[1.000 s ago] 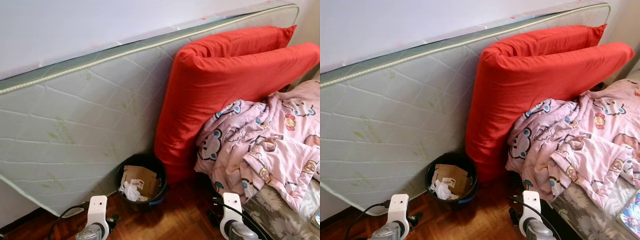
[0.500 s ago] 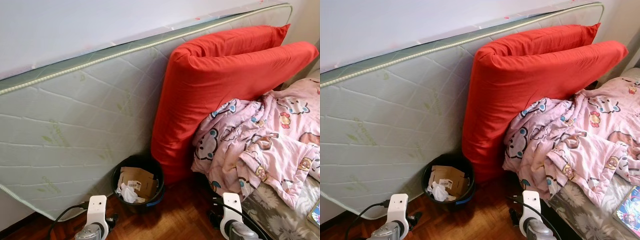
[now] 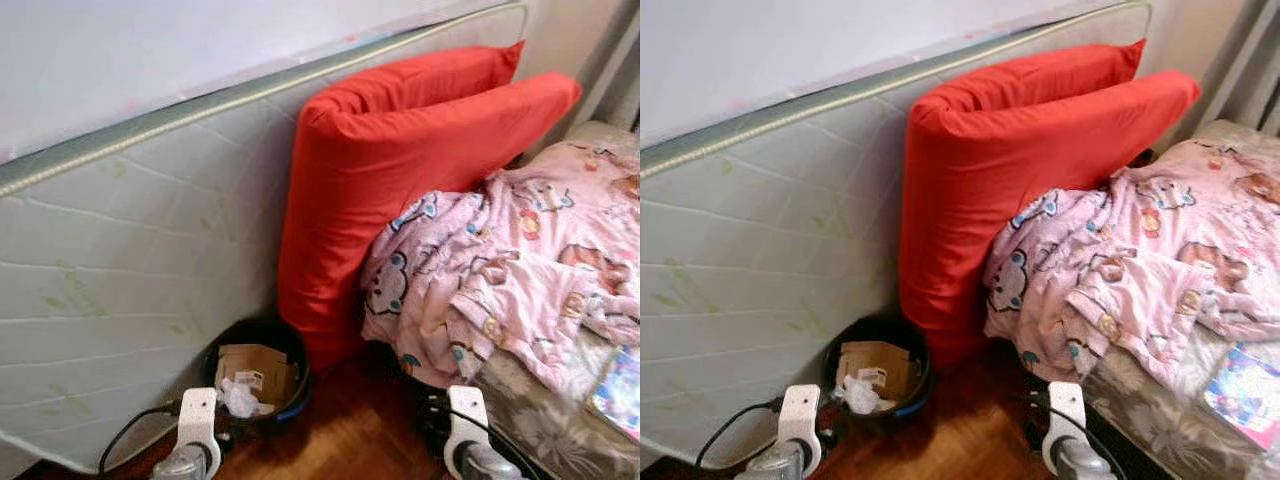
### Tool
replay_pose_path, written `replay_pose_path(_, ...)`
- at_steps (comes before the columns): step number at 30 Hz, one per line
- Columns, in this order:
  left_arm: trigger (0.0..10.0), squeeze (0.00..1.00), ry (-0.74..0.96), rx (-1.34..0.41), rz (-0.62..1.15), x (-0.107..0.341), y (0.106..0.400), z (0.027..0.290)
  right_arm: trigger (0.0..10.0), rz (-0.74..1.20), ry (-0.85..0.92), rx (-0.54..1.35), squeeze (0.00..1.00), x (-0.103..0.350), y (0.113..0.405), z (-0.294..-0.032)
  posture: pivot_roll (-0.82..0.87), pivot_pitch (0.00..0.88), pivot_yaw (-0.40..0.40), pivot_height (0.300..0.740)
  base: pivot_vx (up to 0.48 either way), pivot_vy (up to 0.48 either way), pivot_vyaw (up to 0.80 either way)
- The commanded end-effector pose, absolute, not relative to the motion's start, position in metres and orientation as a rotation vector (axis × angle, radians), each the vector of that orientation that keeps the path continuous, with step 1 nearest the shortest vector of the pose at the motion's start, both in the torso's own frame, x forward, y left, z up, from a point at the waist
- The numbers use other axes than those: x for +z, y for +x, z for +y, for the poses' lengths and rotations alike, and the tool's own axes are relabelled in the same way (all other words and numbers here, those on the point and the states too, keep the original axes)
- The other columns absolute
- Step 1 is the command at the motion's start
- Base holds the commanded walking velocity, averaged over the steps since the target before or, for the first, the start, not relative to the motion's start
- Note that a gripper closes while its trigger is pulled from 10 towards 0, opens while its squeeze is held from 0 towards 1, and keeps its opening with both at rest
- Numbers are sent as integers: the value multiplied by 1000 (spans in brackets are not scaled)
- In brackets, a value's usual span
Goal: Clean up the room
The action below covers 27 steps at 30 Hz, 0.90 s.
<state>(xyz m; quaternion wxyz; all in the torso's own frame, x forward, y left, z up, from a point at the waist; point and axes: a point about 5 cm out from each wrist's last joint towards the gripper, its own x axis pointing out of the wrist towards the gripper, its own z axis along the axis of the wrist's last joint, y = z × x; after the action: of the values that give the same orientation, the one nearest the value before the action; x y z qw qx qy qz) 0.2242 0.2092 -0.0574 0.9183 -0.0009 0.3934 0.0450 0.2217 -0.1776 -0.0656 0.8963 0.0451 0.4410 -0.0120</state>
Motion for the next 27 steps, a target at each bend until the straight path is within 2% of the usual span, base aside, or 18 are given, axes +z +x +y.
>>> replay_pose_path(1, 10000, 0, 5, 84, 828, -60, 221, 208, 10000, 931, 92, -26, 0, -68, 218, -178, 102, 0, 9, 740, 0, 0, -756)
replay_pose_path(24, 10000, 0, 2, 83, 827, -59, 222, 208, 10000, 929, 92, -27, 0, -68, 218, -178, 102, 0, 8, 740, 0, 0, -756)
replay_pose_path(27, 10000, 0, 3, 83, 827, -59, 222, 208, 10000, 920, 92, -29, 0, -67, 219, -178, 103, 0, 8, 740, 0, 0, 0)
